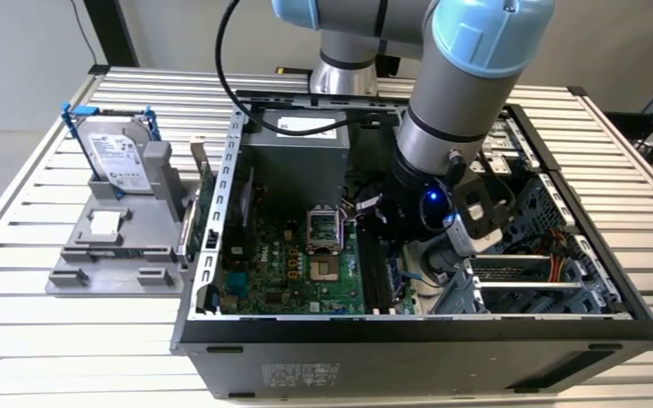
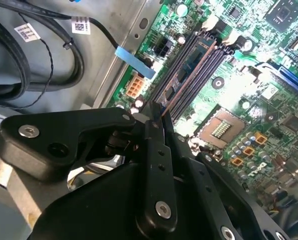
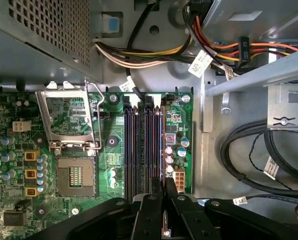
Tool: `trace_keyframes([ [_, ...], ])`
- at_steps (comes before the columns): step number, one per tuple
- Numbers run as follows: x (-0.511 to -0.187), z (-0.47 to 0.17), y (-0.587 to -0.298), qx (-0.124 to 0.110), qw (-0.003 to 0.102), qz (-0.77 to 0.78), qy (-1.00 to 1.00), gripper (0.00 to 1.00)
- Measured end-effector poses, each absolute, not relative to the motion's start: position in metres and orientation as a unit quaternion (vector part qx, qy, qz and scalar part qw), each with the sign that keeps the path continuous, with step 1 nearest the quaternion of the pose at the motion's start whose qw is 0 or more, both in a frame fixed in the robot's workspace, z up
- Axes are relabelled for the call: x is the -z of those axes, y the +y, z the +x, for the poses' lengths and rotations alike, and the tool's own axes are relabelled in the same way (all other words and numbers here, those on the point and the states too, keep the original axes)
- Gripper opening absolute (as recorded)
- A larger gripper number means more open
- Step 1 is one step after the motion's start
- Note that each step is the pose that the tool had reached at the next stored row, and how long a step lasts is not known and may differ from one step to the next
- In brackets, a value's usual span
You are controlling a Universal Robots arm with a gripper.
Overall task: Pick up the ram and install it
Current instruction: 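Insert the ram into the slot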
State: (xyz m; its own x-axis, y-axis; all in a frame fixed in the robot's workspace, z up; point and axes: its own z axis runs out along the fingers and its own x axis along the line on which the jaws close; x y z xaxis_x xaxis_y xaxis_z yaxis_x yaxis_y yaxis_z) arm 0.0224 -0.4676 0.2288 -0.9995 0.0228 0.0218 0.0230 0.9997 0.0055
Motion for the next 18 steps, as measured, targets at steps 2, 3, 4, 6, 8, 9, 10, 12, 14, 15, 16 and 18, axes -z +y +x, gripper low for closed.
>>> trace_keyframes([
  [2, -0.2287, 0.0223, -0.4676, 0.003, 0.011, -0.012, -1.0, 0.0],
  [3, -0.2286, 0.0223, -0.4675, 0.003, 0.011, -0.012, -1.0, 0.0],
  [4, -0.2286, 0.0223, -0.4675, 0.003, 0.011, -0.012, -1.0, 0.0],
  [6, -0.2272, 0.0218, -0.4675, 0.003, 0.011, -0.012, -1.0, 0.0],
  [8, -0.2244, 0.0213, -0.468, 0.003, 0.011, -0.012, -1.0, 0.0],
  [9, -0.2231, 0.0211, -0.4682, 0.003, 0.011, -0.012, -1.0, 0.0],
  [10, -0.2226, 0.0207, -0.4685, 0.003, 0.011, -0.012, -1.0, 0.0],
  [12, -0.2222, 0.0194, -0.4687, 0.003, 0.011, -0.013, -1.0, 0.0],
  [14, -0.2219, 0.0189, -0.4688, 0.003, 0.011, -0.013, -1.0, 0.0],
  [15, -0.2217, 0.0189, -0.4688, 0.003, 0.011, -0.014, -1.0, 0.0],
  [16, -0.2213, 0.0189, -0.4688, 0.003, 0.011, -0.014, -1.0, 0.0],
  [18, -0.2188, 0.0188, -0.4688, 0.003, 0.011, -0.014, -1.0, 0.0],
])
